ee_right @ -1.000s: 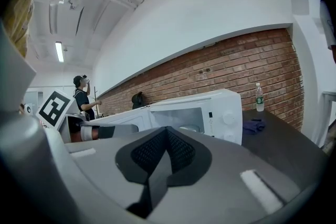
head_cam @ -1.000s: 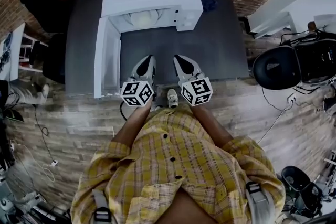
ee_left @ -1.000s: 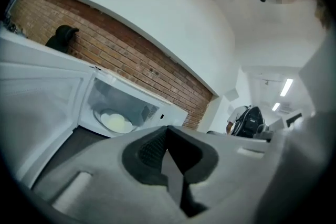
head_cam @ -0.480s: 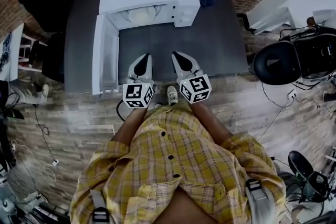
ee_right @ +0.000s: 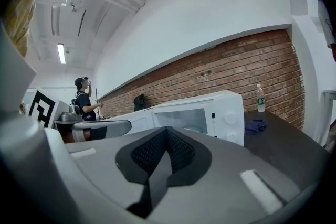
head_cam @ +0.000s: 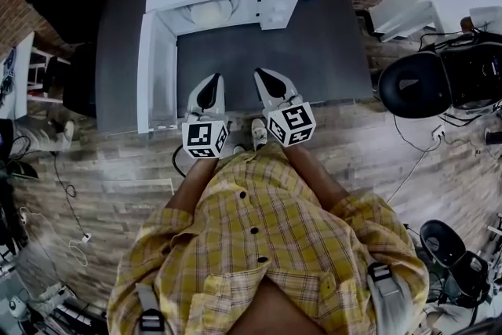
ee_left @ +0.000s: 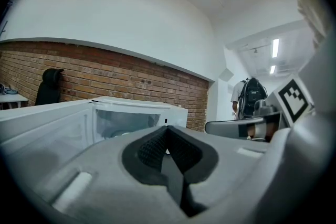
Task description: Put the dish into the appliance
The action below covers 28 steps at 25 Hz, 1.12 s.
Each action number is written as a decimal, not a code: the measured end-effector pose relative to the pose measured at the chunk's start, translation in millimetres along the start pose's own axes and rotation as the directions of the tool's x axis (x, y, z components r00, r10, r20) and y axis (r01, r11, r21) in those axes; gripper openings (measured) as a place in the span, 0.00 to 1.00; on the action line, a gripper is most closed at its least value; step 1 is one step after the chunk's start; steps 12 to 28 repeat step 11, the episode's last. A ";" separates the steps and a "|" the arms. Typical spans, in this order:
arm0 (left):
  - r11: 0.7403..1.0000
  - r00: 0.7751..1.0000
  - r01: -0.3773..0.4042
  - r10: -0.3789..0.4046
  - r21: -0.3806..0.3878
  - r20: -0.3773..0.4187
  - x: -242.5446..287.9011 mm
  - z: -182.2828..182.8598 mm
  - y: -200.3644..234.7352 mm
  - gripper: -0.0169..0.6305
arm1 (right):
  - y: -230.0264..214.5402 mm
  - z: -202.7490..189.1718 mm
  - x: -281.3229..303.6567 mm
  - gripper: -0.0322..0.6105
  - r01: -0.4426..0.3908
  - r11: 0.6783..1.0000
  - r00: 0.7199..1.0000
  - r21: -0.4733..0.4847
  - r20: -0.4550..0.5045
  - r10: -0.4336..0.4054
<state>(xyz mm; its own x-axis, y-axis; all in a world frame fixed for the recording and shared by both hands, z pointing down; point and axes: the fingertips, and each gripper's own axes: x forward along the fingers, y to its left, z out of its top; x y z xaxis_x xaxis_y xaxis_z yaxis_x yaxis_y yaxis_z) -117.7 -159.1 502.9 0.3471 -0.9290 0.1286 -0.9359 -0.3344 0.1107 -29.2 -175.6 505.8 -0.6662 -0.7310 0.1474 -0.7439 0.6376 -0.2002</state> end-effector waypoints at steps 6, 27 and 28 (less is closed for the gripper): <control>1.000 1.000 -0.011 0.011 -0.002 -0.001 -2.5 -1.5 3.4 0.02 | 2.8 1.0 0.5 0.05 -0.007 1.000 1.000 -0.007 -0.003 0.007; 1.000 1.000 -0.003 0.003 0.014 0.002 -1.2 2.5 0.6 0.02 | 3.3 2.8 1.2 0.05 -0.009 1.000 1.000 -0.013 -0.007 0.009; 1.000 1.000 -0.003 0.003 0.014 0.002 -1.2 2.5 0.6 0.02 | 3.3 2.8 1.2 0.05 -0.009 1.000 1.000 -0.013 -0.007 0.009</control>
